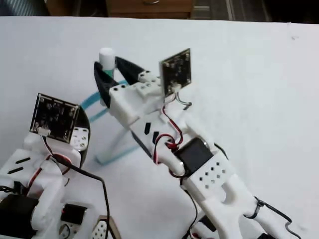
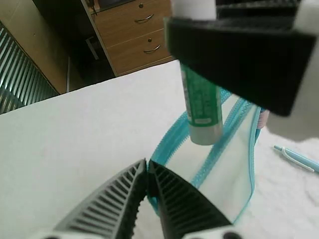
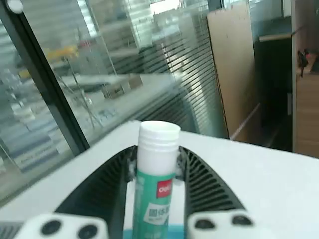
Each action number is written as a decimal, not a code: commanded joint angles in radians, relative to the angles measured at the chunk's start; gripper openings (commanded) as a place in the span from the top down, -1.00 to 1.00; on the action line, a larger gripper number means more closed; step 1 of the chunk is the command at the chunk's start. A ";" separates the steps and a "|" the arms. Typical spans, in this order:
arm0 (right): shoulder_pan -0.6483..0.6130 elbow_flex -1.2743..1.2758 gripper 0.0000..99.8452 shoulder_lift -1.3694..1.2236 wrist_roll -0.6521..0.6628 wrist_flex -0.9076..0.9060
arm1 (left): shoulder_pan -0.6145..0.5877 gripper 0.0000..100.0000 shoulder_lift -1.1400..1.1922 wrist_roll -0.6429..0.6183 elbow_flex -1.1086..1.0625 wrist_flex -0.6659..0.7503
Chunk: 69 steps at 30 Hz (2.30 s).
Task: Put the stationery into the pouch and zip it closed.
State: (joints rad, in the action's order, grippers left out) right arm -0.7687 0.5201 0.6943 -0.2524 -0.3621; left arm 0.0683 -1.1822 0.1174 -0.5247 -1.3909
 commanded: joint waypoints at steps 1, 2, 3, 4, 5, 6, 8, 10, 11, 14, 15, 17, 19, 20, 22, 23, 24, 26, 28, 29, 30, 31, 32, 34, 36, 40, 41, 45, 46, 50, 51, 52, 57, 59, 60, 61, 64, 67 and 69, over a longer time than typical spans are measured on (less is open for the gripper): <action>-0.001 -0.006 0.97 0.018 0.046 -0.076 | -0.001 0.96 0.004 0.006 -0.008 -0.006; -0.001 -0.005 0.97 0.030 0.055 -0.097 | -0.001 0.96 0.004 0.006 -0.008 -0.008; -0.004 -0.003 0.97 0.036 0.061 -0.110 | -0.001 0.96 0.004 0.006 -0.008 -0.009; -0.005 -0.003 0.97 0.041 0.060 -0.113 | -0.001 0.96 0.004 0.006 -0.008 -0.009; -0.005 -0.003 0.97 0.041 0.061 -0.111 | -0.001 0.96 0.004 0.006 -0.008 -0.006; -0.005 -0.003 0.97 0.038 0.061 -0.108 | -0.001 0.96 0.004 0.006 -0.008 -0.005; -0.004 0.005 0.97 0.022 0.061 -0.082 | -0.001 0.96 0.007 0.006 -0.008 -0.005; -0.004 0.032 0.97 0.004 0.061 -0.031 | -0.001 0.96 0.007 0.006 -0.008 -0.005; -0.004 0.052 0.97 -0.005 0.068 -0.007 | -0.001 0.96 0.007 0.006 -0.008 -0.005; -0.005 0.120 0.97 -0.008 0.130 0.027 | -0.001 0.96 0.004 0.006 -0.008 -0.006; -0.007 0.132 0.97 0.001 0.146 0.018 | -0.001 0.96 0.004 0.006 -0.008 -0.009; -0.013 0.140 0.96 0.028 0.167 -0.021 | -0.001 0.96 0.004 0.006 -0.005 -0.009; -0.038 0.138 0.92 0.059 0.199 -0.077 | -0.001 0.96 0.004 0.006 -0.006 -0.005; -0.062 0.137 0.88 0.076 0.226 -0.111 | -0.001 0.96 0.005 0.006 -0.005 -0.005; -0.104 0.137 0.74 0.111 0.253 -0.176 | -0.001 0.96 0.007 0.006 -0.003 -0.005; -0.119 0.137 0.68 0.124 0.253 -0.200 | -0.001 0.96 0.007 0.005 -0.003 -0.005; -0.127 0.137 0.62 0.137 0.253 -0.217 | -0.001 0.96 0.007 0.005 -0.003 -0.005; -0.130 0.137 0.53 0.163 0.253 -0.229 | -0.001 0.96 0.007 0.005 -0.003 -0.005; -0.127 0.132 0.49 0.186 0.253 -0.234 | -0.001 0.96 0.007 0.005 -0.003 -0.005; -0.125 0.123 0.49 0.196 0.253 -0.236 | -0.001 0.96 0.007 0.005 -0.003 -0.005; -0.125 0.110 0.49 0.206 0.252 -0.242 | -0.001 0.96 0.007 0.005 -0.003 -0.005; -0.125 0.089 0.49 0.213 0.252 -0.251 | -0.001 0.96 0.007 0.005 -0.003 -0.005; -0.125 0.061 0.49 0.216 0.252 -0.263 | -0.001 0.96 0.007 0.005 -0.003 -0.005; -0.101 -0.011 0.49 0.216 0.252 -0.297 | -0.001 0.96 0.007 0.005 -0.002 -0.005; -0.025 -0.092 0.49 0.213 0.252 -0.331 | -0.001 0.96 0.005 0.005 -0.002 -0.005; 0.219 -0.204 0.49 0.170 0.258 -0.417 | -0.001 0.96 0.005 0.005 -0.002 -0.005; 0.282 -0.219 0.49 0.142 0.261 -0.447 | -0.001 0.96 0.005 0.005 -0.002 -0.005; 0.427 -0.242 0.49 0.010 0.362 -0.628 | -0.001 0.96 0.004 0.005 -0.005 -0.005; 0.441 -0.232 0.49 -0.028 0.407 -0.676 | -0.001 0.96 0.004 0.005 -0.005 -0.005; 0.458 -0.146 0.49 -0.176 0.726 -0.848 | -0.001 0.96 0.004 0.005 -0.002 -0.008; 0.463 -0.117 0.49 -0.203 0.793 -0.863 | -0.001 0.96 0.004 0.005 -0.002 -0.009; 0.473 -0.086 0.49 -0.228 0.838 -0.863 | -0.001 0.96 0.002 0.005 -0.002 -0.009; 0.486 0.005 0.49 -0.364 0.902 -0.757 | -0.002 0.96 0.002 0.005 0.000 -0.008; 0.498 0.032 0.49 -0.443 0.902 -0.699 | -0.002 0.96 0.002 0.005 0.000 -0.008; 0.507 0.040 0.49 -0.490 0.901 -0.670 | -0.002 0.96 0.002 0.005 0.000 -0.008; 0.515 0.044 0.49 -0.538 0.901 -0.642 | -0.002 0.96 0.002 0.005 0.000 -0.008; 0.533 0.041 0.49 -0.656 0.873 -0.582 | -0.002 0.96 0.002 0.005 0.000 -0.008; 0.529 0.032 0.49 -0.728 0.844 -0.556 | -0.002 0.96 0.002 0.005 -0.006 -0.005; 0.527 0.032 0.49 -0.760 0.845 -0.533 | -0.002 0.96 0.002 0.005 -0.006 -0.005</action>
State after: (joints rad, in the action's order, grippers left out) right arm -0.2455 0.5677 -0.0407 0.6038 -0.9268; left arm 0.0683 -1.1822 0.1174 -0.5217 -1.3909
